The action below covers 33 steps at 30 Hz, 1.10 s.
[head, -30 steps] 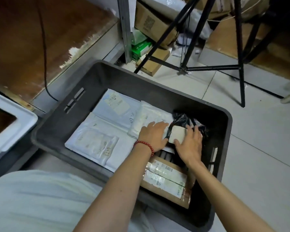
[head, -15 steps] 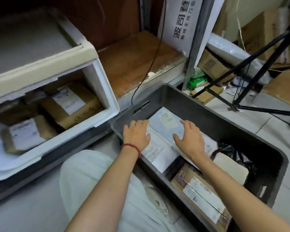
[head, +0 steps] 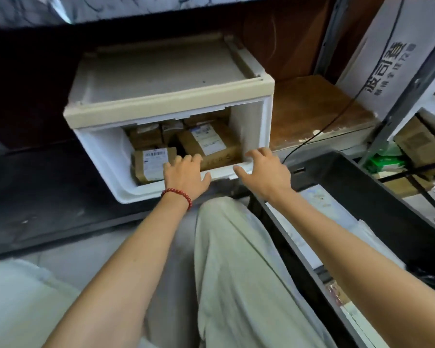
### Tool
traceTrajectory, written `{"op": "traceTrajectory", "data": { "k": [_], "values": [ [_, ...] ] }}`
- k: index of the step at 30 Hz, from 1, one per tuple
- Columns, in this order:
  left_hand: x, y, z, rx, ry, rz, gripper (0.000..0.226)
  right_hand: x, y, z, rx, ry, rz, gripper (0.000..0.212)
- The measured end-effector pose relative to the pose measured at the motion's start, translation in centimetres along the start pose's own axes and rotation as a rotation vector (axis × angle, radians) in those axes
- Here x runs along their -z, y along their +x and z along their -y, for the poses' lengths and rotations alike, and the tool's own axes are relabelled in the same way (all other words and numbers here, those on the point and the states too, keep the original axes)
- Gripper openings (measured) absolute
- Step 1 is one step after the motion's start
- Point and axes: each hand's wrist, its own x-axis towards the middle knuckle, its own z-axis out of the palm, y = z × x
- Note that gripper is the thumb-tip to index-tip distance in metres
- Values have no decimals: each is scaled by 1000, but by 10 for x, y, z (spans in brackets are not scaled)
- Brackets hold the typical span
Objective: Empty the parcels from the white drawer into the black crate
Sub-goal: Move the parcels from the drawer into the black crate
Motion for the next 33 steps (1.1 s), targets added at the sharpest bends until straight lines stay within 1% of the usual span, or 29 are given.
{"op": "traceTrajectory", "data": {
  "k": [6, 10, 13, 17, 22, 28, 31, 33],
  "values": [
    [0, -36, 89, 134, 48, 72, 48, -29, 10, 62, 83, 32, 107, 56],
    [0, -39, 121, 182, 1, 87, 43, -51, 17, 90, 117, 117, 209, 56],
    [-4, -28, 120, 231, -104, 102, 52, -71, 21, 97, 132, 164, 231, 55],
    [-26, -15, 110, 163, -114, 124, 59, -95, 31, 102, 137, 238, 232, 56],
    [-55, 4, 119, 195, -282, 140, 68, -115, 55, 105, 154, 215, 280, 60],
    [-76, 23, 134, 251, -363, 120, 76, -133, 79, 99, 81, 336, 338, 67],
    [-86, 26, 138, 269, -407, 65, 81, -142, 85, 103, 33, 411, 351, 75],
    [-91, 30, 141, 294, -449, 37, 85, -148, 89, 106, 10, 444, 356, 77]
  ]
}}
